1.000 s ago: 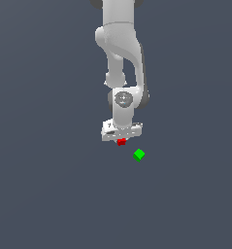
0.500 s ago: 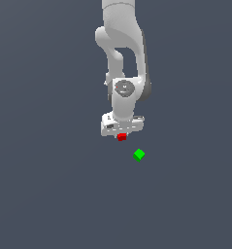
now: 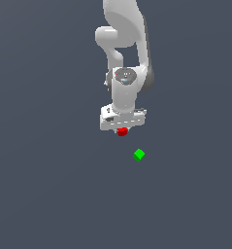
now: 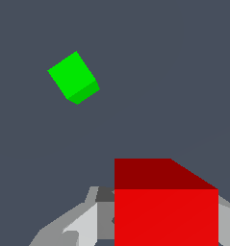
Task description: Stack the red cube on top of the green cube.
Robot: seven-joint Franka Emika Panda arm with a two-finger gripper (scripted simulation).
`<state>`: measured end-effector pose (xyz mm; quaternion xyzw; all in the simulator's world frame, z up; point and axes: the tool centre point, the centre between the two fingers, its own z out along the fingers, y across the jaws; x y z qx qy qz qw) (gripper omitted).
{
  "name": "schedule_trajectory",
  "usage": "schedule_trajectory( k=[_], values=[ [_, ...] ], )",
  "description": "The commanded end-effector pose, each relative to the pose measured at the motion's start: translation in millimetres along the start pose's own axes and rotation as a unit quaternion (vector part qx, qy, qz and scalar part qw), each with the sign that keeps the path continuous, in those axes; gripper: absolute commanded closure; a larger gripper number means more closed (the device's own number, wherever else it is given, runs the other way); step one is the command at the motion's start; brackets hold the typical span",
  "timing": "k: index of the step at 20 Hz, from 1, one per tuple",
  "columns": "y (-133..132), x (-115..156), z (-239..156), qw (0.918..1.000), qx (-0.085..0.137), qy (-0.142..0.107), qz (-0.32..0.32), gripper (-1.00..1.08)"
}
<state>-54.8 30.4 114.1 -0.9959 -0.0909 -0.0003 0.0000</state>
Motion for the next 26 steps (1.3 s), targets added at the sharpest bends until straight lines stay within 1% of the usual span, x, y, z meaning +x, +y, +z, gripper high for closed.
schedule_trajectory(
  k=[1, 6, 11, 26],
  values=[
    [0, 0, -3, 1.0000, 0.000, 0.000, 0.000, 1.08],
    [-3, 3, 0, 1.0000, 0.000, 0.000, 0.000, 1.08],
    [-12, 16, 7, 1.0000, 0.000, 0.000, 0.000, 1.08],
    [-59, 85, 42, 1.0000, 0.000, 0.000, 0.000, 1.08]
  ],
)
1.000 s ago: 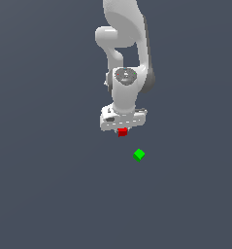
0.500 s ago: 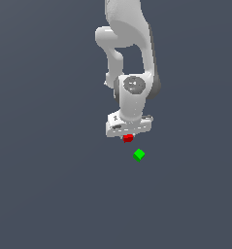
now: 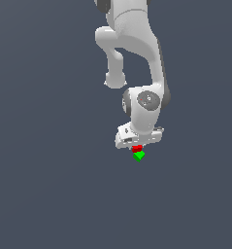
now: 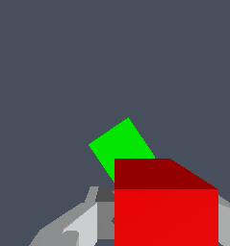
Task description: Stack the red cube on top of the green cube.
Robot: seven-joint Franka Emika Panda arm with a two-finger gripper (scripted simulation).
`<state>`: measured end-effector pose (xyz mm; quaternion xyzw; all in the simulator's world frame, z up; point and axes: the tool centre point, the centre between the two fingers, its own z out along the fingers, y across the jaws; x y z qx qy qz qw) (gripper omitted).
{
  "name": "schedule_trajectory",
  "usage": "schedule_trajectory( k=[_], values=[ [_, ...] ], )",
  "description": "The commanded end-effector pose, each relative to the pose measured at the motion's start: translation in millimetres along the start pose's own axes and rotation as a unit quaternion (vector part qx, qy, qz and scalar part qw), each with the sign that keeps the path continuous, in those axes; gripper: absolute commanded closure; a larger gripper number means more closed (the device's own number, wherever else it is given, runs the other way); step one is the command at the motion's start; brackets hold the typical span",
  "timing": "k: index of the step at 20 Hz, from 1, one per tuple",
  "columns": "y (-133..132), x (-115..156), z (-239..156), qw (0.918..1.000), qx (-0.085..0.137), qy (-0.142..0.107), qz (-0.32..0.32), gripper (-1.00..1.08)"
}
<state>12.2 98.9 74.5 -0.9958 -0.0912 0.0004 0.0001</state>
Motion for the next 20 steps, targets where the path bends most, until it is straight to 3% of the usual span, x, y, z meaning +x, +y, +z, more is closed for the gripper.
schedule_trajectory(
  k=[1, 11, 12, 20],
  values=[
    [-5, 9, 4, 1.0000, 0.000, 0.001, 0.000, 1.08],
    [-13, 23, 10, 1.0000, 0.000, 0.001, 0.000, 1.08],
    [-13, 23, 10, 1.0000, 0.000, 0.001, 0.000, -0.92],
    [-13, 23, 10, 1.0000, 0.000, 0.001, 0.000, -0.92]
  ],
)
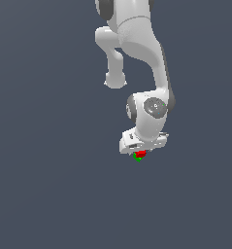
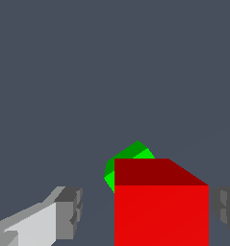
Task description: Stack the red cube on top of the green cube.
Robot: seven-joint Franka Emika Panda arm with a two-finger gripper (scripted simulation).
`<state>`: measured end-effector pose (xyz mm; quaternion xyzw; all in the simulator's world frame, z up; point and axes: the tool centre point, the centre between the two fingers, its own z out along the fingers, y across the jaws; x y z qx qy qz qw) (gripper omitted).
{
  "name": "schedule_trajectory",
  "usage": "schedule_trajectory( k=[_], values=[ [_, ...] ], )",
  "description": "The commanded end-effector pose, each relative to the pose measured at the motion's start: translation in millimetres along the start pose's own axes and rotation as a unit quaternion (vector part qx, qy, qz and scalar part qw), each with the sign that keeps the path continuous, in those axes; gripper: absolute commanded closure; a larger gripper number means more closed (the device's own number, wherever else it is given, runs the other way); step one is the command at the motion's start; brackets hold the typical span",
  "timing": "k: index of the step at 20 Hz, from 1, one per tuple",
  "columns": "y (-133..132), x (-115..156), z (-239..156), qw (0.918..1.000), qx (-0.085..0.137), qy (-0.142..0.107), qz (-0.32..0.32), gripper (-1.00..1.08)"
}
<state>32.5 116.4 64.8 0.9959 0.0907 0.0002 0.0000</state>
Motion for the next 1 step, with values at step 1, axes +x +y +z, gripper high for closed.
schedule_trajectory(
  k=[1],
  values=[
    [0.0, 0.1, 0.0, 1.0000, 0.000, 0.000, 0.000, -0.92]
  ],
)
